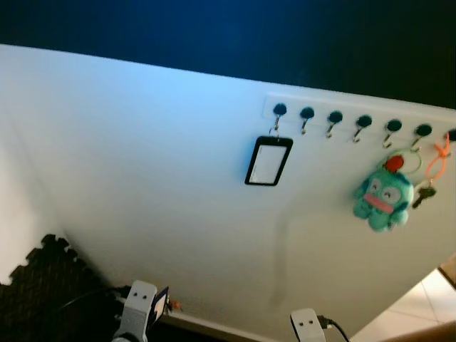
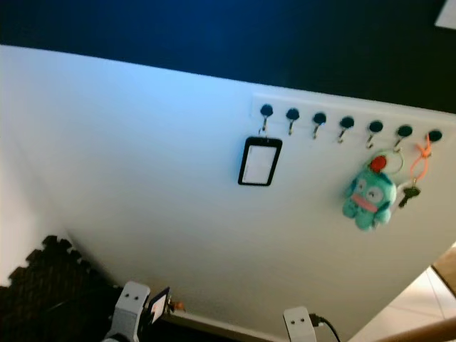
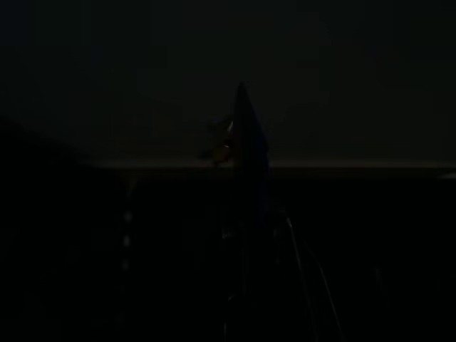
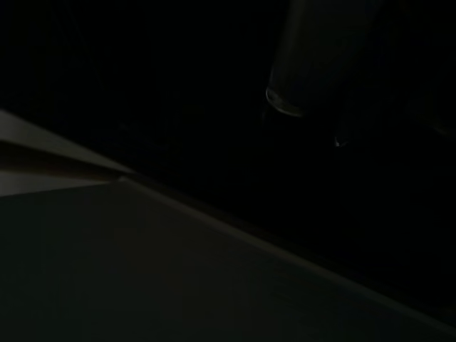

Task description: Hang keys on a hook

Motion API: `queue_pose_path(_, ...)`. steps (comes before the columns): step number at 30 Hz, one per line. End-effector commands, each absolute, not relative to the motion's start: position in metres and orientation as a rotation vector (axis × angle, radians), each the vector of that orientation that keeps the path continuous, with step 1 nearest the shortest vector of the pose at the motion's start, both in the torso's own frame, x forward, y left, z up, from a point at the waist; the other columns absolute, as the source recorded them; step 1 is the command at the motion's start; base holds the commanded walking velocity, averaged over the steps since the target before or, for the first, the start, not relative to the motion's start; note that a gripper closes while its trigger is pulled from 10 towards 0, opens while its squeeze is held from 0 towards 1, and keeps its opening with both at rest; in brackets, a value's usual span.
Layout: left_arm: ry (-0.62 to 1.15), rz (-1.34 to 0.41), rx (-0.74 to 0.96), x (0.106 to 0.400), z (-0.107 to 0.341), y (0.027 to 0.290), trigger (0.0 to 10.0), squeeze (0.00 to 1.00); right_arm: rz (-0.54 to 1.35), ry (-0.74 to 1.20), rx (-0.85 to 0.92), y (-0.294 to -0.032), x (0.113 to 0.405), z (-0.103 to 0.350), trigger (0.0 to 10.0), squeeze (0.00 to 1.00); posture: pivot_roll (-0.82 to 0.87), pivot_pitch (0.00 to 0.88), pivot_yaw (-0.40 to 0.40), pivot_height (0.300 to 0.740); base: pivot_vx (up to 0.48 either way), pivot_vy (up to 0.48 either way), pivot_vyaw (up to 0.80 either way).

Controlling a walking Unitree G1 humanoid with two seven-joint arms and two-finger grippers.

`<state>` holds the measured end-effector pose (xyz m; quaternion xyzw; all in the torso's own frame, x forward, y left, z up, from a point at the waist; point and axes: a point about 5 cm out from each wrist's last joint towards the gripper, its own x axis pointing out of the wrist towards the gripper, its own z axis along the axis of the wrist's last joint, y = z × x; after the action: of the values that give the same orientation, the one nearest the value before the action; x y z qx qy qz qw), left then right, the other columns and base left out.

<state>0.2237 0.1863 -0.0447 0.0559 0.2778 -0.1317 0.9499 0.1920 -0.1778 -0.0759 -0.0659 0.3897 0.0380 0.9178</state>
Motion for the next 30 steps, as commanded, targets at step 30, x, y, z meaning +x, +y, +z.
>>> queue_pose_path(30,0.584,-0.256,0.153,0.2214,-0.047,0.1888,10.0,0.0,0.078,0.805,-0.147,-0.1807,0.1914,-0.076,10.0,0.0,0.1,0.024,-0.048,0.74,0.0,-0.043,0.0)
